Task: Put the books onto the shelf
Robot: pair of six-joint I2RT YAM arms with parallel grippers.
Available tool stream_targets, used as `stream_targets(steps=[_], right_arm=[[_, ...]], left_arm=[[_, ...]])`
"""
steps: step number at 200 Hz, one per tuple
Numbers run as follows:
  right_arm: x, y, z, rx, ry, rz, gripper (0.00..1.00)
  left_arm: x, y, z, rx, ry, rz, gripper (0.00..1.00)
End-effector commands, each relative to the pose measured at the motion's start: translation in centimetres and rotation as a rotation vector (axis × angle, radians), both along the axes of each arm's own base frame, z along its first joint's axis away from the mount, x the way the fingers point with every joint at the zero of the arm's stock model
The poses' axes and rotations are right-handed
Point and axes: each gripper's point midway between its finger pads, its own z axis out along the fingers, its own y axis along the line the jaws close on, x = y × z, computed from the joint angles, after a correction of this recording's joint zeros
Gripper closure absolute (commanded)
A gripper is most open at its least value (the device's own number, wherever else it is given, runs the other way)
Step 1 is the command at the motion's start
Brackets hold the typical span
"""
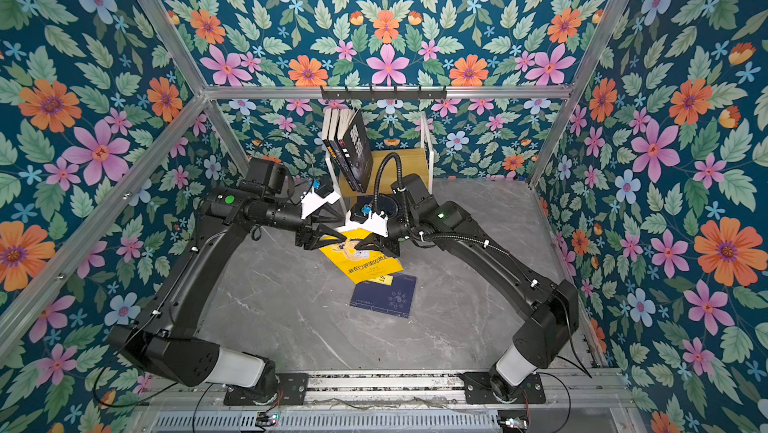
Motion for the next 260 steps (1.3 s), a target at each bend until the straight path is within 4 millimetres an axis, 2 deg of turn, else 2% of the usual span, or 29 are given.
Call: stream_targets(steps=[1, 11, 28, 32, 35, 37, 47, 53, 90, 109, 139, 164, 191, 221, 260], right_arm=[[-0.6, 0.4, 1.3, 0.052, -0.026, 0.051, 1.00], [-0.7, 0.4, 1.0, 0.050, -0.023, 0.051, 1.00], [-0.4, 0.3, 0.7, 0.049, -0.023, 0.024, 1.00], [-0.3, 0.2, 0.6, 0.049, -0.025, 0.016, 1.00], [-0.3, 0.2, 0.5, 0.049, -0.027, 0.011, 1.00], [-0.3, 0.2, 0.5, 0.049, -0.031, 0.007, 0.97], [-0.1, -0.1, 0.2, 0.042, -0.045, -0.016, 0.72], [0.3, -0.3, -0.1, 0.034, -0.055, -0.042, 0.62], [2.0, -1.9, -0.6, 0.039, -0.122, -0.212, 0.40], [3.0, -3.1, -0.9, 0.051, -0.175, -0.322, 0.35], [4.9, -5.6, -1.3, 0.052, -0.195, -0.557, 0.33], [4.6, -5.8, -2.1, 0.025, -0.266, -0.631, 0.32], [3.9, -4.5, -1.7, 0.024, -0.278, -0.671, 0.32], [2.9, -1.9, -2.0, -0.005, -0.338, -0.692, 0.31], [3.0, 1.4, -3.2, -0.055, -0.404, -0.766, 0.29]], left_arm=[[0.2, -0.5, 0.0, -0.048, 0.023, 0.002, 0.45], [-0.3, -0.9, -0.1, -0.076, 0.055, -0.023, 0.59], [-0.6, -1.2, 0.2, -0.104, 0.081, -0.032, 0.94], [-0.6, -1.2, 0.3, -0.107, 0.079, -0.031, 1.00], [-0.7, -1.2, 0.5, -0.110, 0.073, -0.032, 1.00], [-0.7, -1.2, 0.5, -0.110, 0.071, -0.031, 1.00], [-0.9, -1.1, 0.5, -0.110, 0.063, -0.033, 1.00], [-0.9, -1.0, 0.4, -0.109, 0.062, -0.033, 1.00], [0.3, -0.2, -0.1, -0.100, 0.076, 0.059, 1.00], [0.8, 0.3, -0.6, -0.111, 0.108, 0.116, 1.00], [3.9, 2.5, -1.1, -0.163, 0.182, 0.333, 1.00], [4.4, 3.3, -1.7, -0.192, 0.247, 0.425, 1.00], [6.0, 5.0, -2.2, -0.265, 0.359, 0.576, 1.00], [7.5, 6.9, -2.6, -0.375, 0.487, 0.717, 1.00], [8.5, 8.3, -2.9, -0.440, 0.542, 0.781, 1.00]])
